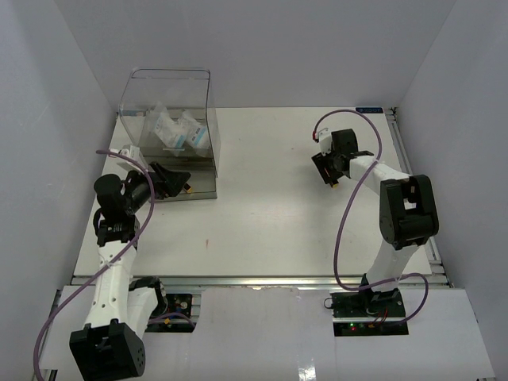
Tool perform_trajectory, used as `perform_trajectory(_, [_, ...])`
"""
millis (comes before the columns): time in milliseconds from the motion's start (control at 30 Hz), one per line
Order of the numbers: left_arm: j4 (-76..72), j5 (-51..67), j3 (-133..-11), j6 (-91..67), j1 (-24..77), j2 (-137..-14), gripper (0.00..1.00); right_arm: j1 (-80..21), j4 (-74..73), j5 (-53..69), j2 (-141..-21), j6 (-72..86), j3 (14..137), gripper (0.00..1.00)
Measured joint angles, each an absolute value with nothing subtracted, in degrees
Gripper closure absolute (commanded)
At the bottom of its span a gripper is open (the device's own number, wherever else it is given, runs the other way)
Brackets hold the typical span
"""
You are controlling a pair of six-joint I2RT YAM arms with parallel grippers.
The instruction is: Organize the makeup
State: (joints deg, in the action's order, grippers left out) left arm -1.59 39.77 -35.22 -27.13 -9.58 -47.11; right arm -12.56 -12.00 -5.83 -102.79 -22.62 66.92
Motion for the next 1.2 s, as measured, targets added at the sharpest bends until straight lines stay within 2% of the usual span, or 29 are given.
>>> perform_trajectory(133, [-0.6, 38.8, -35.2, -26.3, -9.6, -46.3, 0.02, -12.3, -13.5, -4.9, -106.4, -22.5, 69.8, 0.40])
perform_trajectory(233, [-0.3, 37.9, -35.2, -25.9, -9.6, -45.3, 0.02, -11.9, -14.0, -3.7, -108.2, -22.3, 70.7, 0.47])
perform_trajectory(433, [0.5, 36.7, -35.2, -25.4, -9.6, -44.3, 0.02, -10.5, -15.4, -1.1, -109.2, -21.4, 71.3, 0.72])
perform_trajectory(633, [1.5, 35.6, -35.2, -25.3, -9.6, -44.0, 0.02, -9.8, -16.0, 0.9, -109.6, -21.3, 71.8, 0.88])
perform_trajectory(800, [1.8, 34.3, -35.2, -25.2, -9.6, -42.6, 0.02, -10.0, -16.8, 6.4, -107.8, -22.5, 70.8, 0.89])
perform_trajectory(933, [2.3, 31.9, -35.2, -25.0, -9.6, -41.3, 0.02, -13.7, -18.7, 12.8, -101.5, -27.8, 68.8, 0.89])
perform_trajectory(1067, [3.8, 27.2, -35.2, -25.1, -9.6, -40.3, 0.02, -25.2, -21.2, 16.7, -95.4, -35.9, 70.0, 0.89])
perform_trajectory(1200, [5.5, 21.9, -35.2, -25.2, -9.6, -38.9, 0.02, -37.3, -26.0, 20.1, -96.2, -42.9, 77.9, 0.89])
